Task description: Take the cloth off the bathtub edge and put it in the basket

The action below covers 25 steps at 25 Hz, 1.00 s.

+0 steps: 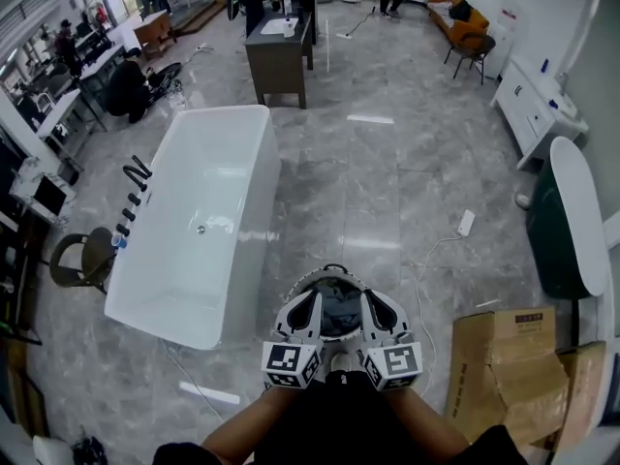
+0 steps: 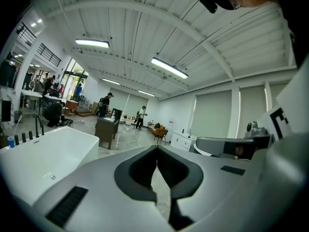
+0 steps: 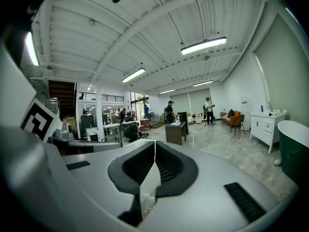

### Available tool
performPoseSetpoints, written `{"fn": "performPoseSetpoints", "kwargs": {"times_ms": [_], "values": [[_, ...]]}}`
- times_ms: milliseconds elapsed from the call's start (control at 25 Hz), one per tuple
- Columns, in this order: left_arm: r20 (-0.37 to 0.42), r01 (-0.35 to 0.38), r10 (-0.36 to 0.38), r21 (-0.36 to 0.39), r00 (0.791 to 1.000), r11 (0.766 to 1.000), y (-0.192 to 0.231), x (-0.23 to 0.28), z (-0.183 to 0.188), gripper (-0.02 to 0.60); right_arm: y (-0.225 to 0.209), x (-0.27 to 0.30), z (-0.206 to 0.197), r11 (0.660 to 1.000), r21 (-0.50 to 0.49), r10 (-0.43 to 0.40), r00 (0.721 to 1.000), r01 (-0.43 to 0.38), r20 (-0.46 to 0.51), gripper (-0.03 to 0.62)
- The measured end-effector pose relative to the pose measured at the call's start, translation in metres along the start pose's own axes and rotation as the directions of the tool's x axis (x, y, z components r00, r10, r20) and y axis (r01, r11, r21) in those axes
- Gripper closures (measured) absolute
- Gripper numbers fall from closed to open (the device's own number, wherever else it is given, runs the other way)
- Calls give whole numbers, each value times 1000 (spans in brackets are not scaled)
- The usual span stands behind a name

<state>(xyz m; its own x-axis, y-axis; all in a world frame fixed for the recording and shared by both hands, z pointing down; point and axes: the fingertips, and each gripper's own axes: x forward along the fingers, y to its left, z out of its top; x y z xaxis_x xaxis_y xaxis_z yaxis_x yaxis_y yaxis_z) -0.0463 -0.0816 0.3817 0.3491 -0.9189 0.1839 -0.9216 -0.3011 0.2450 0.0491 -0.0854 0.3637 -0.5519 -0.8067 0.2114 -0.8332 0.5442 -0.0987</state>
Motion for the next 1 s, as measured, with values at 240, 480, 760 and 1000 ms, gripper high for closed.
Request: {"fn": "performPoseSetpoints", "kwargs": {"times_ms": [240,480,760,1000], "values": [[-11,34,-34,-12,999,999,11,-10,12,566,31,13,7,999,24,-39,999,38,3,560],[7,59,-59,16,998,998,32,-17,27,566,52,26,28,997,2,-79,996,79,39,562],[11,93,-93,24,996,995,43,-18,32,566,56,27,23,992,1,-123,991,123,46,562],[1,123,-123,-15,992,992,50,-14,27,566,61,32,23,990,-1,-143,988,143,52,563]]}}
